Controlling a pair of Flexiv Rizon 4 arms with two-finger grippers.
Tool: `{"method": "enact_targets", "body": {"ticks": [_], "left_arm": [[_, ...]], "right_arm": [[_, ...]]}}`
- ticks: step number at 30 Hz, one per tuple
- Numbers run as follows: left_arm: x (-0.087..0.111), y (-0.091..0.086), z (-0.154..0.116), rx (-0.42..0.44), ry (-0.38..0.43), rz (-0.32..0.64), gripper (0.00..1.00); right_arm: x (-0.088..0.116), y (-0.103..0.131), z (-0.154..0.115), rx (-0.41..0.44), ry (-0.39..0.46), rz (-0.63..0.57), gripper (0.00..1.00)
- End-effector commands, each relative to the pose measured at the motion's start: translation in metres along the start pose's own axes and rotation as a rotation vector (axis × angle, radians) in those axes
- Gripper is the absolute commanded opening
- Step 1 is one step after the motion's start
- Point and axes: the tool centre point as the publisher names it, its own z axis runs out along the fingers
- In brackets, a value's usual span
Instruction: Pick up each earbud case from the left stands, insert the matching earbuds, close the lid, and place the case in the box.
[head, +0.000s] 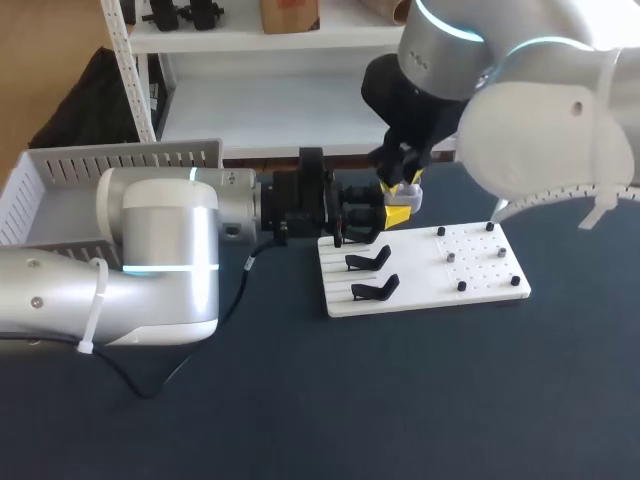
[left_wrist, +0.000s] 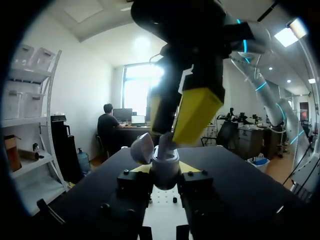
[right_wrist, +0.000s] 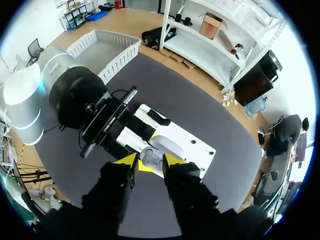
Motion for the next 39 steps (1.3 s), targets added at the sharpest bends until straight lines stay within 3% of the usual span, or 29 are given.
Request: {"method": "enact_targets", "body": {"ticks": [1, 13, 34, 39], "left_arm": [[0.0, 0.0, 0.0, -0.002, -0.001, 0.0, 0.0], [0.0, 0.0, 0.0, -0.002, -0.001, 0.0, 0.0], [0.0, 0.0, 0.0, -0.002, -0.001, 0.0, 0.0], [0.0, 0.0, 0.0, -0.002, -0.001, 0.0, 0.0]], "right_arm": [[0.006, -0.001, -0.008, 0.006, -0.018, 0.015, 0.33], [0.019, -0.008, -0.009, 0.025, -0.005, 0.05, 0.27], [0.012, -0.009, 0.001, 0.056, 0.005, 0.052, 0.26], [0.01, -0.008, -0.015, 0.049, -0.024, 0.037, 0.27]]}}
